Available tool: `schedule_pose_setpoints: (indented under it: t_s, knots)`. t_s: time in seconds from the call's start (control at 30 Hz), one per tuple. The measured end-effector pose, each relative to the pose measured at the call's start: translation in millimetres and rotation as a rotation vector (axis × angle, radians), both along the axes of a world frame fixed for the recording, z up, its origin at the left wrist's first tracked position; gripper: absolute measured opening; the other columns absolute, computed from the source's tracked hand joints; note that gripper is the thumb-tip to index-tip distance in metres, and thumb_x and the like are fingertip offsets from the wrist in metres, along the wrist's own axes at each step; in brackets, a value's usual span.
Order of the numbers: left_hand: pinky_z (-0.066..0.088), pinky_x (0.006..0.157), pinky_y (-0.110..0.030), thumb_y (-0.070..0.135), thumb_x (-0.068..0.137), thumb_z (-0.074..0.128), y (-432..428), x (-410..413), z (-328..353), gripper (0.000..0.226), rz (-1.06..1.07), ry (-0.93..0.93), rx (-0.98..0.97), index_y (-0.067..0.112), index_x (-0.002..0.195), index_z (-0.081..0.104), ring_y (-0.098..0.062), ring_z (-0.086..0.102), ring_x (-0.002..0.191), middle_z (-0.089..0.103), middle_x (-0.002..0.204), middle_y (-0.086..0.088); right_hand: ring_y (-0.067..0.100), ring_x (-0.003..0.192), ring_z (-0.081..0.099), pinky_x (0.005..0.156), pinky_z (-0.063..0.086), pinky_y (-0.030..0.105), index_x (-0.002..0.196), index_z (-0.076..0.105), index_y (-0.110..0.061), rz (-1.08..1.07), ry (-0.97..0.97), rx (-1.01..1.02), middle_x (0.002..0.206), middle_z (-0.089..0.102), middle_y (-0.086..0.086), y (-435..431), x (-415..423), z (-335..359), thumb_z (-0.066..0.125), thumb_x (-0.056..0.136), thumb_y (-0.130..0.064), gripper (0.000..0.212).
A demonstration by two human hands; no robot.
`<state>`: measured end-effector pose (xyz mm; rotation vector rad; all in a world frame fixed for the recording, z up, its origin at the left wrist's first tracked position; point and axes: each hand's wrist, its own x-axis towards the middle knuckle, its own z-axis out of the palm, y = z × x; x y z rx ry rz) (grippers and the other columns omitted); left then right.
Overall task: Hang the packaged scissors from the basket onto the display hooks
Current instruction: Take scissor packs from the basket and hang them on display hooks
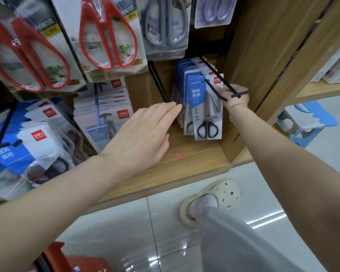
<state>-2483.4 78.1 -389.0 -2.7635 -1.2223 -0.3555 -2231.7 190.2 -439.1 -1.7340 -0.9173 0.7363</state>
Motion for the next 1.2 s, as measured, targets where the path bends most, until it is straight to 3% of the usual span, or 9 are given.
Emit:
schedule_pose_setpoints:
  t_s: [0.07,0.17,0.3,0.4,0.47,0.6,0.83,1.03,1.2]
  knots:
    - [0.039,0.1,-0.038,0.009,0.082,0.063,0,0,-1,0.062,-0.005,-0.005,-0.001,0.002,0.139,0.042,-0.029,0.051,0.124,0.051,0.138,-0.015,0.015,0.07,0.057,0.071,0.051,0.029,0.054,0.054,-0.028,-0.019,-0.017,0.004,0.063,0.057,-0.008,4,2,-3,0.076,0.076,-0.035,0.032]
    - [0.039,0.1,-0.038,0.008,0.082,0.063,0,-1,-1,0.062,-0.009,-0.003,0.004,0.002,0.14,0.042,-0.029,0.05,0.125,0.05,0.138,-0.015,0.013,0.071,0.055,0.056,0.042,0.019,0.059,0.057,-0.024,0.008,-0.18,-0.067,0.065,0.057,-0.009,3,1,0,0.068,0.082,-0.039,0.029]
    - [0.032,0.107,-0.036,0.012,0.088,0.057,-3,1,4,0.063,0.012,0.024,-0.009,0.006,0.146,0.032,-0.026,0.04,0.133,0.041,0.146,-0.012,0.017,0.102,0.058,0.074,0.038,0.011,0.108,0.066,-0.005,0.007,-0.303,-0.055,0.11,0.065,0.007,-16,-3,-3,0.063,0.089,-0.021,0.025]
    - [0.028,0.109,-0.034,0.016,0.092,0.051,-10,2,10,0.061,0.041,0.047,-0.007,0.007,0.147,0.028,-0.024,0.035,0.135,0.038,0.147,-0.01,0.032,0.115,0.053,0.09,0.042,0.026,0.12,0.057,-0.003,0.235,-0.705,-0.191,0.127,0.054,0.017,-49,-11,-8,0.055,0.094,-0.021,0.032]
    - [0.034,0.104,-0.038,0.018,0.089,0.054,-17,-1,14,0.055,0.067,0.087,0.023,0.007,0.141,0.04,-0.027,0.043,0.128,0.046,0.139,-0.013,0.034,0.115,0.051,0.093,0.045,0.04,0.123,0.053,-0.006,0.394,-0.978,-0.289,0.126,0.049,0.016,-73,-18,-9,0.05,0.096,-0.024,0.033]
    - [0.048,0.074,-0.04,0.016,0.076,0.067,-42,-22,22,0.028,0.039,0.124,0.145,0.005,0.102,0.064,-0.03,0.059,0.087,0.062,0.096,-0.013,0.03,0.113,0.048,0.085,0.042,0.038,0.125,0.049,-0.009,0.532,-1.241,-0.245,0.121,0.049,0.011,-115,-41,4,0.041,0.099,-0.023,0.03]
    - [0.027,0.063,-0.034,0.022,0.076,0.045,-116,-101,37,0.016,0.087,0.162,0.204,0.012,0.079,0.056,-0.027,0.053,0.066,0.054,0.071,-0.007,0.025,0.104,0.054,0.068,0.038,0.03,0.121,0.05,-0.013,0.668,-1.324,0.037,0.113,0.052,0.006,-174,-111,53,0.042,0.1,-0.028,0.027]
    - [0.033,0.066,-0.035,0.027,0.08,0.042,-200,-193,26,0.021,0.29,0.184,0.076,0.014,0.079,0.059,-0.025,0.053,0.07,0.054,0.074,-0.003,0.031,0.08,0.058,0.062,0.044,0.038,0.1,0.058,-0.008,0.809,-1.299,0.344,0.085,0.058,0.01,-225,-201,71,0.063,0.086,-0.017,0.018]
    - [0.03,0.066,-0.031,0.029,0.08,0.041,-266,-266,-4,0.023,0.426,0.175,-0.087,0.017,0.08,0.061,-0.02,0.053,0.068,0.054,0.074,0.002,0.026,0.084,0.052,0.075,0.04,0.036,0.099,0.052,-0.013,1.044,-1.075,0.578,0.09,0.057,0.006,-277,-285,50,0.05,0.086,-0.023,0.016]
